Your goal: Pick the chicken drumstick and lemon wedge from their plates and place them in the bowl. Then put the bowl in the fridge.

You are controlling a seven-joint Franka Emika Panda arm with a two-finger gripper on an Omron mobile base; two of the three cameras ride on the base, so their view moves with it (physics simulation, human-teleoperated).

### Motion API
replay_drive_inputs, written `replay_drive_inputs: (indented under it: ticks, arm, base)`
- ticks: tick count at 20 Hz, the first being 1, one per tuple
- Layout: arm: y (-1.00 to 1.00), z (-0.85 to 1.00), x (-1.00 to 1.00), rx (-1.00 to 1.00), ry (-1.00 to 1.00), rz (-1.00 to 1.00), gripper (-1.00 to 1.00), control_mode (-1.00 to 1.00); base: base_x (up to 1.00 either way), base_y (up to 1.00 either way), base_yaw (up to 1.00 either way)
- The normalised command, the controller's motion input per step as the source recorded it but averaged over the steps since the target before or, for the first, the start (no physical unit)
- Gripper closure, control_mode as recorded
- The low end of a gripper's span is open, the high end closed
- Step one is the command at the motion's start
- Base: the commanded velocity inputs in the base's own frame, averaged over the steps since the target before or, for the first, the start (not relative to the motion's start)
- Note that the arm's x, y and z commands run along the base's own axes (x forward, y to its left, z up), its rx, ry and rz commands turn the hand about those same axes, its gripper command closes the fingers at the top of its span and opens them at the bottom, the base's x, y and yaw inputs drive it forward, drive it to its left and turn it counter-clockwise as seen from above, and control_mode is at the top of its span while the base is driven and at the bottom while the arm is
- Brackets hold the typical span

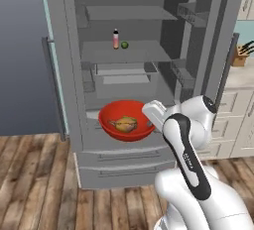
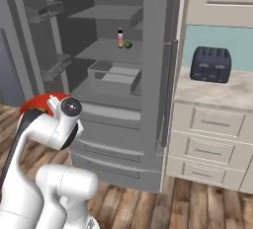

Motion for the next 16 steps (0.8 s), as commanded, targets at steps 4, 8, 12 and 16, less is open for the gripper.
replay_drive_inputs:
  ticks: [4, 8, 12, 16]
  arm:
    - [0.0, 0.0, 0.0, 0.0, 0.0, 0.0, 1.0, 1.0]
    - [0.0, 0.0, 0.0, 0.0, 0.0, 0.0, 1.0, 1.0]
    - [0.0, 0.0, 0.0, 0.0, 0.0, 0.0, 1.0, 1.0]
    - [0.0, 0.0, 0.0, 0.0, 0.0, 0.0, 1.0, 1.0]
  base:
    - [0.26, 0.49, -0.33]
    - [0.17, 0.2, -0.34]
    - [0.05, 0.07, -0.25]
    - [0.17, 0.16, -0.15]
